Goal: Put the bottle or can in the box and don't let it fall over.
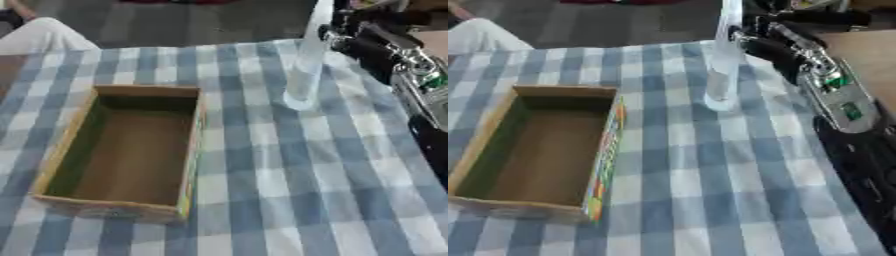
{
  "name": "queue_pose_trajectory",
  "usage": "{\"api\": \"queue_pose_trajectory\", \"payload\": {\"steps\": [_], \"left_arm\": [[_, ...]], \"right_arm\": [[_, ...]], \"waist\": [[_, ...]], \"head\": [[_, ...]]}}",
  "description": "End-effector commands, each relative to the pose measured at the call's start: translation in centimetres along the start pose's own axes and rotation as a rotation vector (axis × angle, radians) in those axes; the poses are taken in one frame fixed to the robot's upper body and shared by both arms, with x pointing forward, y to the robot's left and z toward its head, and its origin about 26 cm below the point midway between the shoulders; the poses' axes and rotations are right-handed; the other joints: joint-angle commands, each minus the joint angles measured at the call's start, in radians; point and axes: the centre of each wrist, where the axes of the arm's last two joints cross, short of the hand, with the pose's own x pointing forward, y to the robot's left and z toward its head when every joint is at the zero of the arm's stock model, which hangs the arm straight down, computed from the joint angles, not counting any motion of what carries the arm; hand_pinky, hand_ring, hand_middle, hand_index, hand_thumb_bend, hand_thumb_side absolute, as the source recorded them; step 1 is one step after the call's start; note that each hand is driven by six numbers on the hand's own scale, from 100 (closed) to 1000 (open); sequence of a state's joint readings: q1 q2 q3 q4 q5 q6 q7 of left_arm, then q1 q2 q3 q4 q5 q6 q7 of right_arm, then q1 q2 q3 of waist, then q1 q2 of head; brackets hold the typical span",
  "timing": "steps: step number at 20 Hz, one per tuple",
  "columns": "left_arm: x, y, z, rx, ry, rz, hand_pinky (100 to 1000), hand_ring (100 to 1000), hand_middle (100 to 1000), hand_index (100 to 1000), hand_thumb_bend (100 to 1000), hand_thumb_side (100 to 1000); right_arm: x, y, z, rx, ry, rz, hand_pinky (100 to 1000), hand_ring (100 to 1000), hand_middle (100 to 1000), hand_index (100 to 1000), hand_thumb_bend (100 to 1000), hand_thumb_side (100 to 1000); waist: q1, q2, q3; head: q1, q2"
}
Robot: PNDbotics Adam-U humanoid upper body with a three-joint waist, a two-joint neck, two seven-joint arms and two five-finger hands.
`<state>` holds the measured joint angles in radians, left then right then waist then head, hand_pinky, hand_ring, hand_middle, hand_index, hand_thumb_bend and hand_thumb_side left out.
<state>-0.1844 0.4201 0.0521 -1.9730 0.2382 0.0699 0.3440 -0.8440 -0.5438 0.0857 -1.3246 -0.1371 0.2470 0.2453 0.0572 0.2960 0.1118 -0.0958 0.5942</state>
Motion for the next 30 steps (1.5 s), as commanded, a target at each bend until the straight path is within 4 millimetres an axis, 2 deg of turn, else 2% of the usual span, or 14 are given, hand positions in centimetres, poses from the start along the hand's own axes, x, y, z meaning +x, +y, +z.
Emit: {"api": "queue_pose_trajectory", "payload": {"steps": [1,16,30], "left_arm": [[0.84,0.09,-0.26,-0.011,-0.032,-0.007,459,677,679,709,100,731],[0.87,0.00,-0.27,-0.018,-0.031,-0.005,458,676,679,708,100,735],[0.98,-0.12,-0.34,-0.025,-0.034,-0.002,459,678,680,709,100,737]], "right_arm": [[1.27,-1.62,0.16,-0.022,-0.036,0.028,1000,1000,1000,965,100,451],[1.30,-2.23,-0.34,-0.014,-0.044,0.047,1000,1000,1000,971,100,425],[1.66,-2.35,-0.74,-0.013,-0.051,0.049,1000,1000,1000,968,100,441]], "waist": [[-0.001,-0.013,0.003],[-0.003,-0.003,0.013],[-0.007,0.010,0.021]], "head": [[-0.003,-0.015],[-0.006,-0.032],[-0.008,-0.044]]}}
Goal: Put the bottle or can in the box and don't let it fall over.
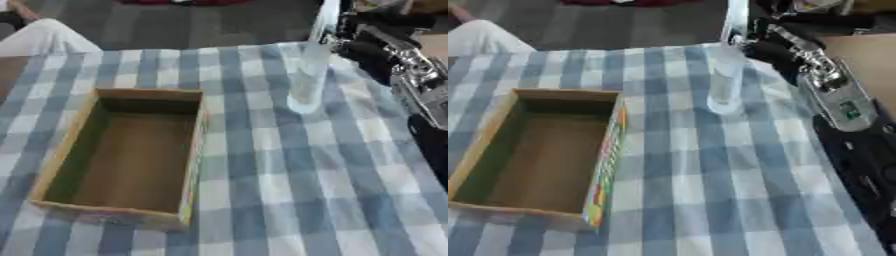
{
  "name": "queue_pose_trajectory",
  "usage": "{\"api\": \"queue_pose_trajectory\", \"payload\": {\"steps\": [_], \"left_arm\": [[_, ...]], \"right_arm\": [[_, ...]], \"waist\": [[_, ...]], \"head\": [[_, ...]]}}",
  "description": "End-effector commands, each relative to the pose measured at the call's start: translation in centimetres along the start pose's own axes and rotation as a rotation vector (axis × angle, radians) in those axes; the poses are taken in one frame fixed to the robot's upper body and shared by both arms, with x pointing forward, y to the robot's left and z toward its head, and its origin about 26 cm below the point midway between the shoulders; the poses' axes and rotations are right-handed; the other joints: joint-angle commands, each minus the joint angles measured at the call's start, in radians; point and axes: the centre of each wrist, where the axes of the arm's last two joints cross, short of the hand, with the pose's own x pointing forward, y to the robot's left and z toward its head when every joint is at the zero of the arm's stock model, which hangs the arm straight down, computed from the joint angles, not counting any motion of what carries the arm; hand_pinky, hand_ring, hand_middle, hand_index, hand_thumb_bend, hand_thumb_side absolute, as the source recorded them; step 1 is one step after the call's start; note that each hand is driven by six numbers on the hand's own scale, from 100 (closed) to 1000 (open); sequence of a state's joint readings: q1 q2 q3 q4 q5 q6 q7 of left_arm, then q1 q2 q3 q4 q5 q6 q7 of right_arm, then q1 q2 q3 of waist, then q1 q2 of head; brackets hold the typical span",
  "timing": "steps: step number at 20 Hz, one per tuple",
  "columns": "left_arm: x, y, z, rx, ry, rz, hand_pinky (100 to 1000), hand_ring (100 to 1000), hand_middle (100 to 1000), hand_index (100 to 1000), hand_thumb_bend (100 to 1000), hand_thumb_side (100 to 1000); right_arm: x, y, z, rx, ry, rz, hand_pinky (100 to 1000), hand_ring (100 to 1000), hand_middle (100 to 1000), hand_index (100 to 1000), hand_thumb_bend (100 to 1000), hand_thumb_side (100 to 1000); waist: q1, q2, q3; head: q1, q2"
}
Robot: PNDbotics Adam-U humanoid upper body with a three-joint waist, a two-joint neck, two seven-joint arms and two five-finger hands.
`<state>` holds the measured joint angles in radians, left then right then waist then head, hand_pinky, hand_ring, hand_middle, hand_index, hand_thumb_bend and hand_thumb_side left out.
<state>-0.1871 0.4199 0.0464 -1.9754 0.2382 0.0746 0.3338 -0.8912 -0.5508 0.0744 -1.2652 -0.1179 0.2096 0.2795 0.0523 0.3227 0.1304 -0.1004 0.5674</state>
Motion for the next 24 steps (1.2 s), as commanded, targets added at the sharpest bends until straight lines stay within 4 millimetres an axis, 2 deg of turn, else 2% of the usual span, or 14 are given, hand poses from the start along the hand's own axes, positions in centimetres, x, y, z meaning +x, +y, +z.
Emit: {"api": "queue_pose_trajectory", "payload": {"steps": [1,18,24], "left_arm": [[0.91,0.06,-0.34,-0.010,-0.036,-0.004,459,677,680,709,100,738],[1.04,-0.07,-0.46,-0.021,-0.040,-0.003,461,676,681,709,100,742],[1.09,-0.09,-0.49,-0.022,-0.042,-0.001,461,675,681,708,100,741]], "right_arm": [[1.30,-1.24,-0.03,-0.016,-0.031,0.025,1000,1000,1000,967,100,440],[1.68,-1.13,-0.11,0.042,-0.083,0.018,1000,1000,1000,955,100,446],[1.60,-0.97,-0.18,0.037,-0.085,0.022,1000,1000,1000,949,100,443]], "waist": [[-0.003,-0.015,0.003],[-0.007,0.001,0.010],[-0.008,0.002,0.011]], "head": [[-0.004,-0.018],[-0.007,-0.028],[-0.031,-0.016]]}}
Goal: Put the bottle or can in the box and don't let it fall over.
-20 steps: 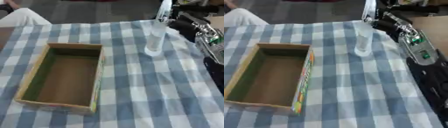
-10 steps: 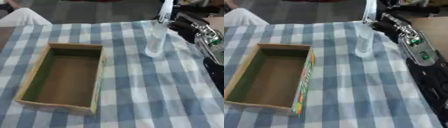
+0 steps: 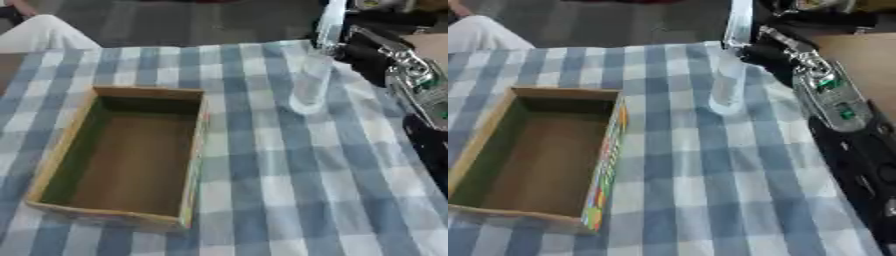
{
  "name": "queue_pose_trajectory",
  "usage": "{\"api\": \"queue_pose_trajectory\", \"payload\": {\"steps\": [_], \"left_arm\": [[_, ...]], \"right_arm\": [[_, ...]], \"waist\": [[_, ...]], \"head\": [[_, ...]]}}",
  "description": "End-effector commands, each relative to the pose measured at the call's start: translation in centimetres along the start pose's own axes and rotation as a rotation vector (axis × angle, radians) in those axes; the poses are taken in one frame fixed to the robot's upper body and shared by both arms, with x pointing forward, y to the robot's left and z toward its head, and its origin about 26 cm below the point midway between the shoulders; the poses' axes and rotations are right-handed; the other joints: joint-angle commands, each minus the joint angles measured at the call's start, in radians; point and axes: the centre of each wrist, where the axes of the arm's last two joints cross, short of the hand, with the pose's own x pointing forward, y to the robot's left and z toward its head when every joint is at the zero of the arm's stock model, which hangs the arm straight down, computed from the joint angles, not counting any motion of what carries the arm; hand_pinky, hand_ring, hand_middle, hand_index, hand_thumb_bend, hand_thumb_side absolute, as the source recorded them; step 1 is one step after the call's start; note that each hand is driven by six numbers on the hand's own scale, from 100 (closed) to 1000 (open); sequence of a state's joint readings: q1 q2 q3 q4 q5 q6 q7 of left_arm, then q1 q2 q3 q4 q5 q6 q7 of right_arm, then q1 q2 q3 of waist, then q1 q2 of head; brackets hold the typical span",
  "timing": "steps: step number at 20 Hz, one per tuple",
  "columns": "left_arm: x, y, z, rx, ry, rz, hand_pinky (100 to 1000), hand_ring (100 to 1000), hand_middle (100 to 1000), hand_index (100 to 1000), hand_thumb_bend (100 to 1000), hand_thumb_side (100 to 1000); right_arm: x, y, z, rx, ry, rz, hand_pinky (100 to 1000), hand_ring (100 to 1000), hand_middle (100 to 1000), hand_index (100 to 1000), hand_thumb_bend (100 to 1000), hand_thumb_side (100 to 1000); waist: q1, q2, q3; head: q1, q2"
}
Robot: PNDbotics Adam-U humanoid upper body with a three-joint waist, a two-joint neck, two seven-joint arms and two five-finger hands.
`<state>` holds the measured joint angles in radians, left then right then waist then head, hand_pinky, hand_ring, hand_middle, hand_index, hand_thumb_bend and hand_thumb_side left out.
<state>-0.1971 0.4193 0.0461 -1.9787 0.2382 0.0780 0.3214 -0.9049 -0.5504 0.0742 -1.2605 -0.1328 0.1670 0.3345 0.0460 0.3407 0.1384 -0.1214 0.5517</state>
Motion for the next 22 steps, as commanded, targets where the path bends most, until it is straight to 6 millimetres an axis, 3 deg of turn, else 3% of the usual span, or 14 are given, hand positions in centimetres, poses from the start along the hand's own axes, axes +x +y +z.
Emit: {"api": "queue_pose_trajectory", "payload": {"steps": [1,22], "left_arm": [[0.82,0.05,-0.28,-0.007,-0.033,-0.005,461,675,681,708,100,741],[0.75,0.04,-0.22,-0.010,-0.030,-0.004,461,673,681,703,100,744]], "right_arm": [[1.17,-0.82,0.03,-0.017,-0.032,0.024,1000,1000,1000,947,100,443],[0.62,0.08,-0.12,0.040,-0.056,-0.001,1000,1000,1000,916,100,452]], "waist": [[-0.002,-0.015,0.003],[0.000,-0.007,0.006]], "head": [[-0.013,0.002],[-0.022,-0.002]]}}
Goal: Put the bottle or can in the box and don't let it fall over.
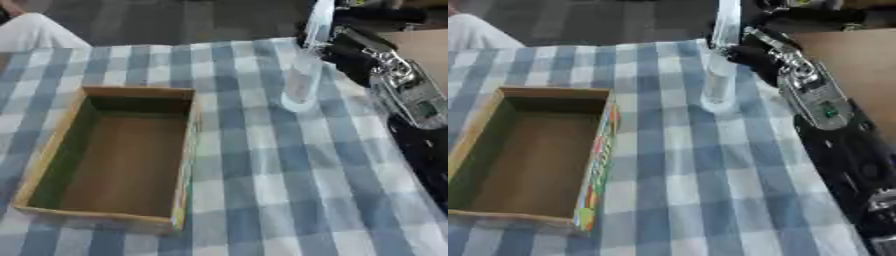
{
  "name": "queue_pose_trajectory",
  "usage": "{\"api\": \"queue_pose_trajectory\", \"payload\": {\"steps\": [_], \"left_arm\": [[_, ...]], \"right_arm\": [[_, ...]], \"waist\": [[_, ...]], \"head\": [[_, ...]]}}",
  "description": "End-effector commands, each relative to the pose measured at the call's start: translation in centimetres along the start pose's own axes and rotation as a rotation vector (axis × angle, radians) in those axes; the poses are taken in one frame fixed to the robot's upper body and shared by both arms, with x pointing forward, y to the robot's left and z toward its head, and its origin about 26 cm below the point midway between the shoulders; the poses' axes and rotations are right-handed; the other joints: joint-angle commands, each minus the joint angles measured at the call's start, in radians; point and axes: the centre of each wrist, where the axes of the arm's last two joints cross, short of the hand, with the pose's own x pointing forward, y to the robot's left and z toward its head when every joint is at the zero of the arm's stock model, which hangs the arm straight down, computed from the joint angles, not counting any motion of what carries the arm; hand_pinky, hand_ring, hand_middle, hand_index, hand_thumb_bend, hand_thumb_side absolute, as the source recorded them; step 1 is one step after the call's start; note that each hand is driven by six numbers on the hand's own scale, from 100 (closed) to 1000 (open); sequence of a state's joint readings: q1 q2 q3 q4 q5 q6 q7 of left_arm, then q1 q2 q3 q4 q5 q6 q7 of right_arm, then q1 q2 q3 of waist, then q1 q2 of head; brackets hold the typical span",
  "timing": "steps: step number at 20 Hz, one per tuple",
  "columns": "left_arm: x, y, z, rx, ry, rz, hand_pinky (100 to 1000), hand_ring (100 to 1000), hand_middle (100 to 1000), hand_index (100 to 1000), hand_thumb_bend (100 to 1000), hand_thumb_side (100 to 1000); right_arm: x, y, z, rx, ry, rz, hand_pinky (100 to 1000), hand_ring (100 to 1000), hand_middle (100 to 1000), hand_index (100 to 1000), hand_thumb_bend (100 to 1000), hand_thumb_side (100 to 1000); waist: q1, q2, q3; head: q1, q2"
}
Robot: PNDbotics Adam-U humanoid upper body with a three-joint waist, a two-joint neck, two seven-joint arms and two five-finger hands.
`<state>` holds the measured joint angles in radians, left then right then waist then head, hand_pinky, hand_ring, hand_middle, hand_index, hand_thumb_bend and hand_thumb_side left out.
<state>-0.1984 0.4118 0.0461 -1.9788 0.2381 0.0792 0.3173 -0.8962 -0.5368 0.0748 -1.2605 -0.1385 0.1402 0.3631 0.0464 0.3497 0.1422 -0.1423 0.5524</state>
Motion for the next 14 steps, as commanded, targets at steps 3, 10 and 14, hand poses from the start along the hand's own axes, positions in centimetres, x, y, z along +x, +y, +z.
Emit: {"api": "queue_pose_trajectory", "payload": {"steps": [3,10,14], "left_arm": [[0.8,0.2,-0.2,-0.008,-0.031,-0.012,461,673,681,702,100,744],[0.8,0.2,-0.2,-0.008,-0.030,-0.012,461,672,680,700,100,744],[0.7,0.1,-0.2,-0.006,-0.029,-0.011,461,672,680,698,100,745]], "right_arm": [[0.8,-0.3,0.0,0.007,-0.030,0.000,1000,1000,1000,914,100,454],[0.0,-0.1,0.1,0.000,-0.008,-0.012,1000,1000,1000,913,100,452],[-0.4,-0.1,0.1,-0.008,0.002,-0.024,1000,1000,1000,907,100,451]], "waist": [[-0.001,-0.015,0.001],[0.000,-0.012,0.002],[0.002,-0.010,0.003]], "head": [[-0.001,-0.002],[-0.002,-0.006],[-0.003,-0.009]]}}
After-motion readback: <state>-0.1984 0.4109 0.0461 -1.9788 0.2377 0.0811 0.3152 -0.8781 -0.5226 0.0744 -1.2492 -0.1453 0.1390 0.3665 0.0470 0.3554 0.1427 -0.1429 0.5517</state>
